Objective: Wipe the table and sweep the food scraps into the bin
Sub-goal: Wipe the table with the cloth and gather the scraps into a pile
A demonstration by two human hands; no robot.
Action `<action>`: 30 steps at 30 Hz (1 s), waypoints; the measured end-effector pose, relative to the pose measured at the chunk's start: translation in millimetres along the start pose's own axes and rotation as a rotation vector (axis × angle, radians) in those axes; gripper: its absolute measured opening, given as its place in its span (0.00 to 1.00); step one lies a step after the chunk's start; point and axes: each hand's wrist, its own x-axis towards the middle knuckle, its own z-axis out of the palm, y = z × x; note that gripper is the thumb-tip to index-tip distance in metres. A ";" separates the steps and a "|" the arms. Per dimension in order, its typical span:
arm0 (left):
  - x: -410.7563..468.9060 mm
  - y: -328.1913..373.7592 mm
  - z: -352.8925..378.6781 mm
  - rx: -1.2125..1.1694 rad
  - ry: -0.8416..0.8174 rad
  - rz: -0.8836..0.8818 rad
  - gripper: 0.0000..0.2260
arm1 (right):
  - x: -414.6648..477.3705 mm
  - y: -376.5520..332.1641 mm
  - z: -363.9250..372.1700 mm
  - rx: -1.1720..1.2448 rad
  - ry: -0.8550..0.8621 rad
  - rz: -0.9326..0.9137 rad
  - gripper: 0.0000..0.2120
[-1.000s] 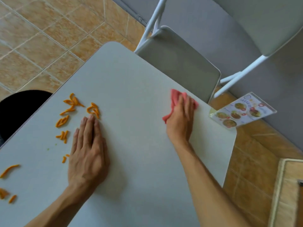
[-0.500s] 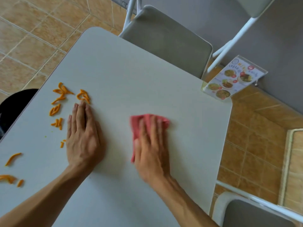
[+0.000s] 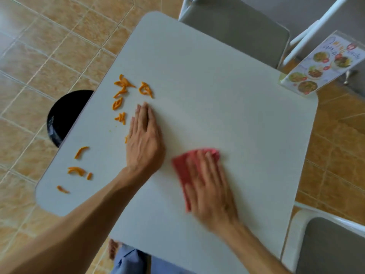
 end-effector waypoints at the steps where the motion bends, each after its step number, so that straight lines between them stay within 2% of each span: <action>1: -13.8 -5.3 -5.2 -0.017 -0.005 0.052 0.26 | 19.9 5.1 2.8 -0.008 0.056 0.146 0.28; 3: -50.6 -21.0 -12.1 -0.039 0.006 0.133 0.24 | 59.1 -3.8 7.8 -0.001 0.179 0.515 0.26; 4: -70.7 -30.7 -14.1 -0.043 0.014 0.146 0.23 | 73.4 -17.5 10.5 0.025 0.236 0.637 0.26; 5: -89.3 -40.5 -16.4 -0.044 0.020 0.141 0.23 | 80.9 -35.5 13.8 0.053 0.262 0.667 0.25; 7: -117.7 -56.3 -20.5 -0.049 0.043 0.098 0.24 | 71.8 -68.9 22.4 0.052 0.225 0.462 0.26; 9: -138.5 -68.2 -21.8 -0.041 0.034 0.070 0.24 | 45.0 -82.9 19.2 0.028 0.065 0.108 0.27; 11: -151.7 -76.2 -20.1 -0.037 0.003 0.101 0.24 | 21.9 -64.4 11.4 0.000 -0.022 -0.146 0.27; 12: -155.3 -78.0 -18.6 -0.045 -0.009 0.136 0.24 | 10.2 -49.1 9.2 -0.032 -0.036 -0.193 0.26; 13: -156.5 -77.4 -17.3 -0.055 -0.017 0.175 0.24 | -2.4 -32.8 8.3 -0.051 -0.040 -0.150 0.26; 14: -155.6 -74.2 -15.9 -0.060 -0.024 0.214 0.24 | -15.4 -19.4 8.6 -0.049 -0.011 -0.010 0.26; 17: -148.6 -58.2 -5.8 -0.060 -0.065 0.293 0.23 | -43.2 -33.6 15.8 -0.035 0.217 0.673 0.25; 18: -146.0 -52.7 -1.0 -0.062 -0.068 0.296 0.23 | -44.7 -56.1 20.4 -0.008 0.275 0.772 0.25; 19: -143.3 -47.8 3.6 -0.064 -0.066 0.283 0.23 | -44.9 -80.0 24.4 0.027 0.280 0.741 0.24; 22: -144.3 -34.2 12.4 -0.067 -0.065 0.292 0.23 | -67.0 -108.7 23.4 0.101 0.109 0.311 0.24; 23: -146.7 -31.2 13.7 -0.066 -0.065 0.346 0.23 | -77.7 -94.4 19.6 0.095 0.080 0.247 0.24; 24: -149.9 -29.9 14.7 -0.056 -0.070 0.404 0.23 | -91.4 -78.0 17.6 0.074 0.072 0.266 0.25; 25: -153.2 -30.6 15.9 -0.039 -0.086 0.455 0.23 | -107.9 -62.6 17.2 0.039 0.089 0.358 0.25; 27: -158.3 -33.9 17.9 0.006 -0.115 0.512 0.23 | -141.7 -37.1 17.5 -0.023 0.186 0.705 0.26; 30: -159.4 -33.6 20.2 0.067 -0.111 0.493 0.24 | -168.8 -32.1 23.6 -0.023 0.321 1.202 0.27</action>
